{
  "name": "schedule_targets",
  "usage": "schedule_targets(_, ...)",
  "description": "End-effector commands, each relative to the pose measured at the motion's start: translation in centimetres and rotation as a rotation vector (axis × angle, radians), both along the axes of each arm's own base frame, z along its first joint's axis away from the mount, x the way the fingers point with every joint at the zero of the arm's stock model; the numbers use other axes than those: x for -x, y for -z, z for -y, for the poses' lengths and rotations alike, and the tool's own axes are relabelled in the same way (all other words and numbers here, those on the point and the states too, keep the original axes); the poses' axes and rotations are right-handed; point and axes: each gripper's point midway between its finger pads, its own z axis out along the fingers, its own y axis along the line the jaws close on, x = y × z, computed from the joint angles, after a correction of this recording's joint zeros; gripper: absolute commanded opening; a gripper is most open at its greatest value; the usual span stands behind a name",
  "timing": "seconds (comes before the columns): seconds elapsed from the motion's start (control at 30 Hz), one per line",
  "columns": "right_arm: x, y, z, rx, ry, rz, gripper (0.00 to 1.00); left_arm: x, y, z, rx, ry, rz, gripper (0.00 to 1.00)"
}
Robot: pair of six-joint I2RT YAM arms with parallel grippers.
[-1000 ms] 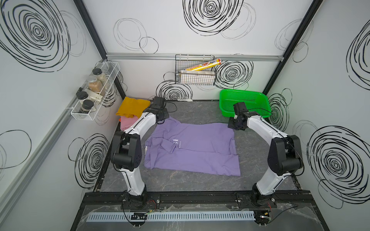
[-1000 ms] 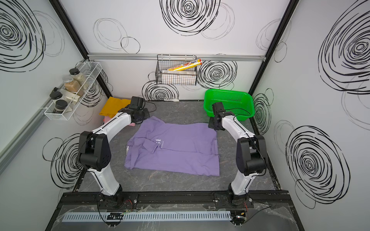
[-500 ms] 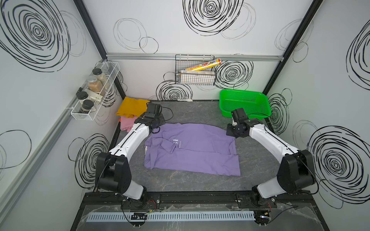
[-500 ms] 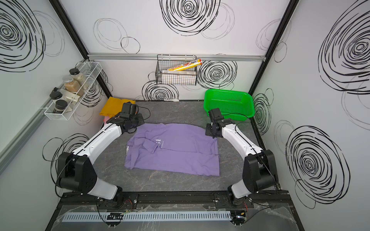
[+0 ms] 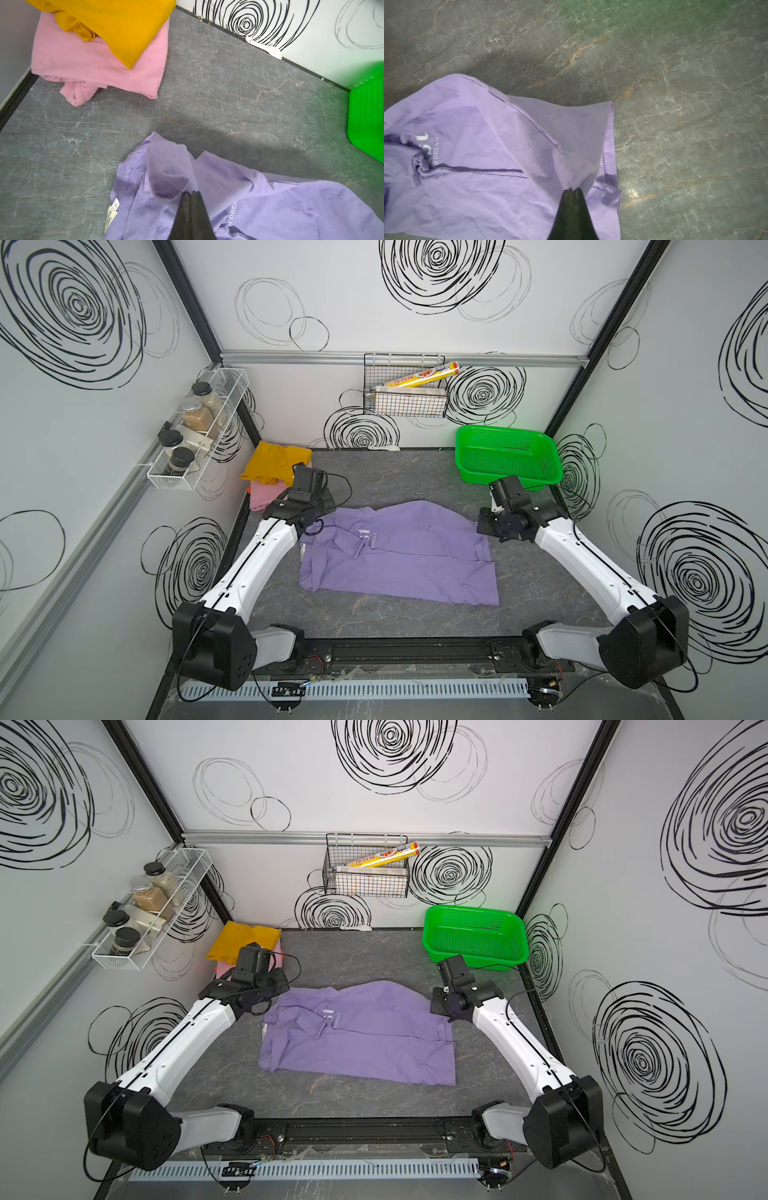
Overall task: Fold and stack t-shirts
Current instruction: Fold the T-shirt.
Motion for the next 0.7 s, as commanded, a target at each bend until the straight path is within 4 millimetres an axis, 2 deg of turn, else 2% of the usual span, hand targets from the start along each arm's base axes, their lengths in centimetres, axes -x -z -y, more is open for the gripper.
schedule_targets(0.0,2.6,0.1,1.4,0.032,0.026,-0.036,0.0,1.2,-0.5,-0.4,-0.004,-0.022,0.002,0.0)
schedule_targets(0.13,4.2,-0.2,2.3,0.028,0.05,-0.022,0.0,2.4,-1.1,-1.0,0.001,-0.042,0.013,0.0)
schedule_targets(0.33,5.5,-0.7,2.9,0.013,0.064,0.01,0.0,3.8,-1.3,-1.9,0.011,-0.082,0.008,0.0)
schedule_targets(0.67,7.7,0.6,3.9,0.023,0.072,0.0,0.0,6.7,-0.7,-5.0,0.023,-0.172,-0.01,0.0)
